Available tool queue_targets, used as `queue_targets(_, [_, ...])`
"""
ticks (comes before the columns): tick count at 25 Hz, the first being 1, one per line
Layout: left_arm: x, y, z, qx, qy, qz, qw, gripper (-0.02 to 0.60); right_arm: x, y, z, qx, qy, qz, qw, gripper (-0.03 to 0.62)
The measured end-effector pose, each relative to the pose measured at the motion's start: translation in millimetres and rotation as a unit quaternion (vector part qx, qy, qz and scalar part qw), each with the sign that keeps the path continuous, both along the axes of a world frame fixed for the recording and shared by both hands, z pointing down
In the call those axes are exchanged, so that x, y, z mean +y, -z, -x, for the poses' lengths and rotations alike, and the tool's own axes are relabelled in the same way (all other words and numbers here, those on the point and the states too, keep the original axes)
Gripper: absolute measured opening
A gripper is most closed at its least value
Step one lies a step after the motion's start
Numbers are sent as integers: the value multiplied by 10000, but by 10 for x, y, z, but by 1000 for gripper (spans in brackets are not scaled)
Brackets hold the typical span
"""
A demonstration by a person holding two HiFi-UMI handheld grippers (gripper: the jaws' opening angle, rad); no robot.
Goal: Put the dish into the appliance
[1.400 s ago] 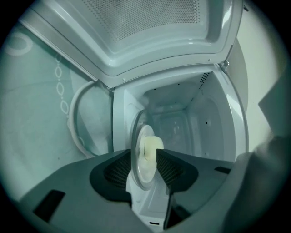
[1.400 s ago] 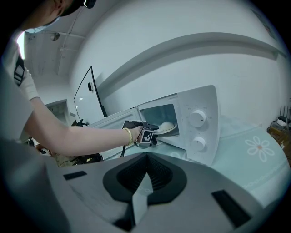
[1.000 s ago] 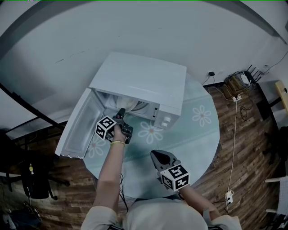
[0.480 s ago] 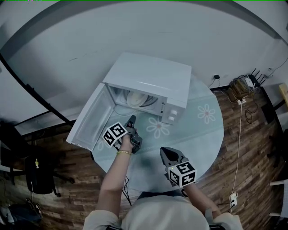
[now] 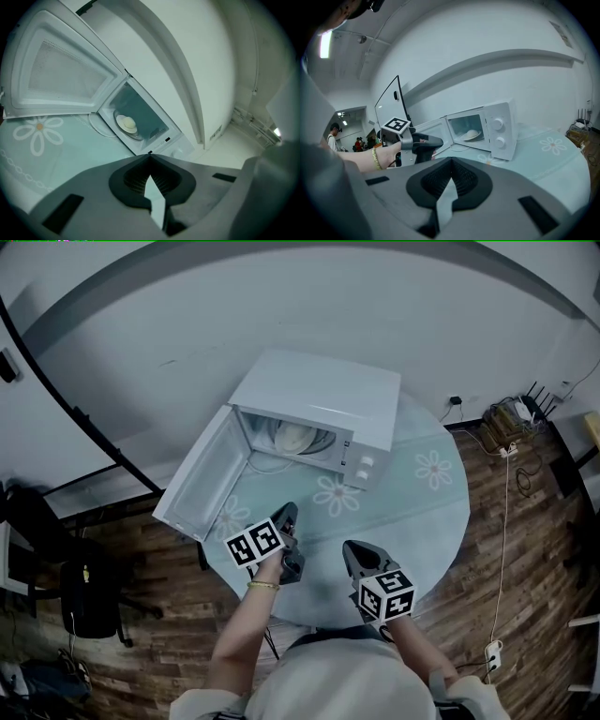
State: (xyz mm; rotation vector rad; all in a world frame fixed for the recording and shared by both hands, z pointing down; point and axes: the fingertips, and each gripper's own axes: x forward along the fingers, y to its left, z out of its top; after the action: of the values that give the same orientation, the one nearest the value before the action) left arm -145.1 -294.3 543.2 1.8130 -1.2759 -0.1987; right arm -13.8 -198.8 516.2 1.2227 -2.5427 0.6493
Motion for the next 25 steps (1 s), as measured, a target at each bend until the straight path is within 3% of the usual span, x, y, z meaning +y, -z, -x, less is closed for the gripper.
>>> queue_targets(6, [507, 102, -90, -239, -275, -41, 9993, 13, 117, 23, -14, 26, 9, -14, 10000, 5])
queue_targets(13, [995, 102, -166, -172, -458, 56, 9988, 12, 282, 74, 28, 38, 169, -68, 9998, 5])
queue_targets(25, [1378, 53, -22, -196, -382, 170, 9989, 12, 465, 93, 107, 93, 372, -66, 9992, 5])
